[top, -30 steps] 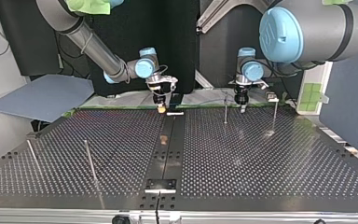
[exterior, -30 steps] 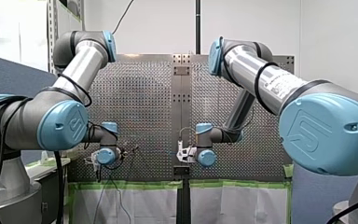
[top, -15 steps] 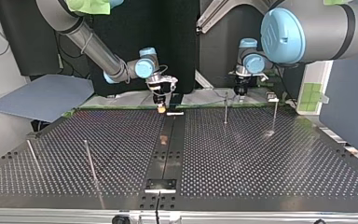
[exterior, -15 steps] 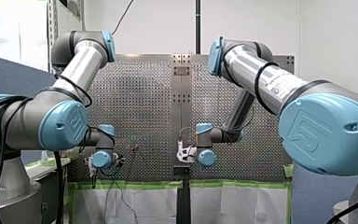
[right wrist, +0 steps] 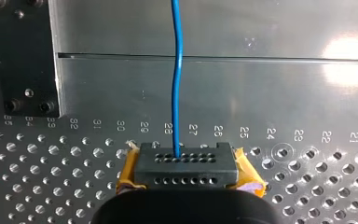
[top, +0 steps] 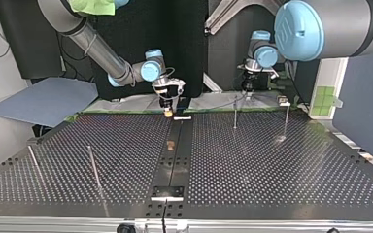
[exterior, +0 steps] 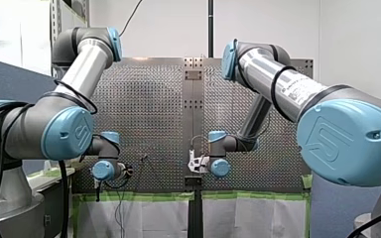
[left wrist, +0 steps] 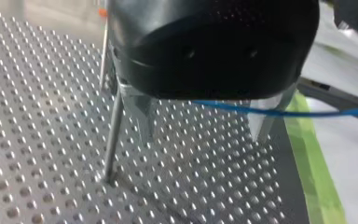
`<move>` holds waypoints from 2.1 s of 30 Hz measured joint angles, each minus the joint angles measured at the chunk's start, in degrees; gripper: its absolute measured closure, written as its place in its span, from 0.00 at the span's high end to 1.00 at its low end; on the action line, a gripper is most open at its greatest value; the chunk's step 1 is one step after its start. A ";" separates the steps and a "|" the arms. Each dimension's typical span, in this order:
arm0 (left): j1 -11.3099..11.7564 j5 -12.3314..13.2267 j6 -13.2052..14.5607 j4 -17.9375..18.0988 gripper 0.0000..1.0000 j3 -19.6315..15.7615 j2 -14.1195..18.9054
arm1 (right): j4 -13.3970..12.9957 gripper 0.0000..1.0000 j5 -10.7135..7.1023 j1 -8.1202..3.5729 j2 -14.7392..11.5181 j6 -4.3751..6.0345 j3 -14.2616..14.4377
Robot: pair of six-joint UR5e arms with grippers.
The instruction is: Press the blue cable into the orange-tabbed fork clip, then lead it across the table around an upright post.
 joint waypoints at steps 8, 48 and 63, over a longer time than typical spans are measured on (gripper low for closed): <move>-0.24 2.57 0.15 2.83 1.00 -2.26 1.34 | 0.13 0.00 0.00 -0.05 0.02 0.00 0.02; -4.71 -1.06 0.15 7.84 1.00 -8.52 8.22 | 0.71 0.00 0.01 -0.36 0.03 0.27 0.00; -7.02 -6.64 2.21 8.03 1.00 -8.49 8.13 | 0.51 0.00 0.09 -0.44 0.05 0.41 0.01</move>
